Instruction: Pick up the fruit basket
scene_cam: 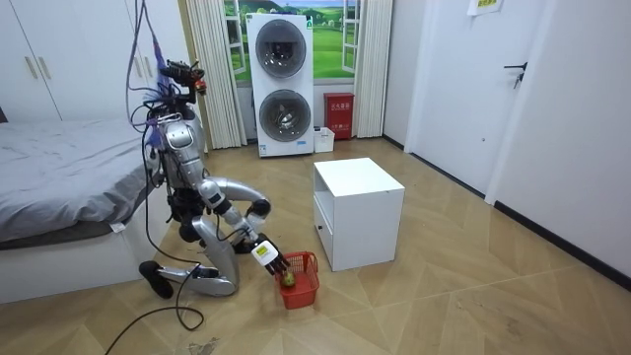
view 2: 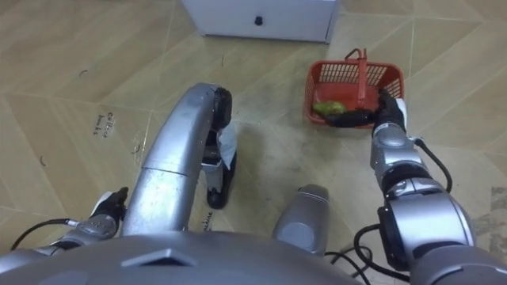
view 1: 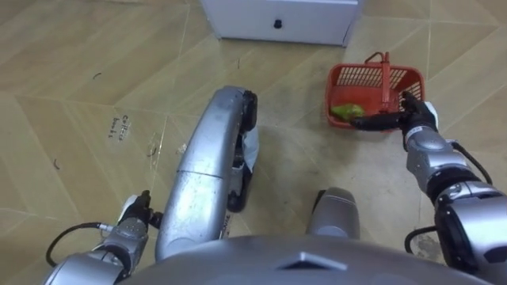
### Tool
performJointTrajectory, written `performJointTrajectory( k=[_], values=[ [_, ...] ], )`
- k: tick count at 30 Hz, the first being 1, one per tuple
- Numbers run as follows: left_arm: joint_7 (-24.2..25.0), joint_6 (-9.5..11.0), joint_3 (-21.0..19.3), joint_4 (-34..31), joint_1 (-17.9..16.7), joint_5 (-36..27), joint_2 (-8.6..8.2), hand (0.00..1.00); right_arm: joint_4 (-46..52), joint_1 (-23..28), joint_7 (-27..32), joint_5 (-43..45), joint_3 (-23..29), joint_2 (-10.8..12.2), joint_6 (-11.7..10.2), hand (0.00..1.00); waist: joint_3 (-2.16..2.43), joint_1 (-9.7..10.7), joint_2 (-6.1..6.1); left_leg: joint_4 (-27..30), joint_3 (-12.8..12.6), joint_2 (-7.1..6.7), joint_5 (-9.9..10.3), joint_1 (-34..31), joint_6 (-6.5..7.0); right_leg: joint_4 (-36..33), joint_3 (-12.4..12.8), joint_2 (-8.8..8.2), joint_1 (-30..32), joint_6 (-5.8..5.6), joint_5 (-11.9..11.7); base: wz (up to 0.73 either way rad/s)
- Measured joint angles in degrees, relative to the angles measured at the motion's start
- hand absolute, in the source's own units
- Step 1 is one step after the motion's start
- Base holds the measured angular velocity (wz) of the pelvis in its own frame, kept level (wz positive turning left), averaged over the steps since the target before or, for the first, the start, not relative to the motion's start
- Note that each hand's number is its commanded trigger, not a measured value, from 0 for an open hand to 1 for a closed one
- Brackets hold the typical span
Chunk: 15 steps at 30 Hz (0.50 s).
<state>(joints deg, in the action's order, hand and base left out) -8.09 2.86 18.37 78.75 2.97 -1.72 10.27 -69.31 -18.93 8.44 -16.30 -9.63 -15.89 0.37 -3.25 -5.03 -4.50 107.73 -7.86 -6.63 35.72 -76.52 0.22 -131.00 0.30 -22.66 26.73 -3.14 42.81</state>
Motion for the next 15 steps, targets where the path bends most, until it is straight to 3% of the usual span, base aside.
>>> performJointTrajectory(
  k=[15],
  values=[
    [1.66, -0.07, -0.04, 1.19, 0.47, -1.1, -0.18, 0.0, -2.35, -0.42, -1.85, -1.58, -0.35, -0.62, 0.32, 0.0, 0.02, -1.88, 0.72, -0.01, -0.61, 0.13, -0.66, -1.95, 0.22, -0.89, 0.71, -0.31, 2.21, -0.01, 0.01, 0.0]
  ],
)
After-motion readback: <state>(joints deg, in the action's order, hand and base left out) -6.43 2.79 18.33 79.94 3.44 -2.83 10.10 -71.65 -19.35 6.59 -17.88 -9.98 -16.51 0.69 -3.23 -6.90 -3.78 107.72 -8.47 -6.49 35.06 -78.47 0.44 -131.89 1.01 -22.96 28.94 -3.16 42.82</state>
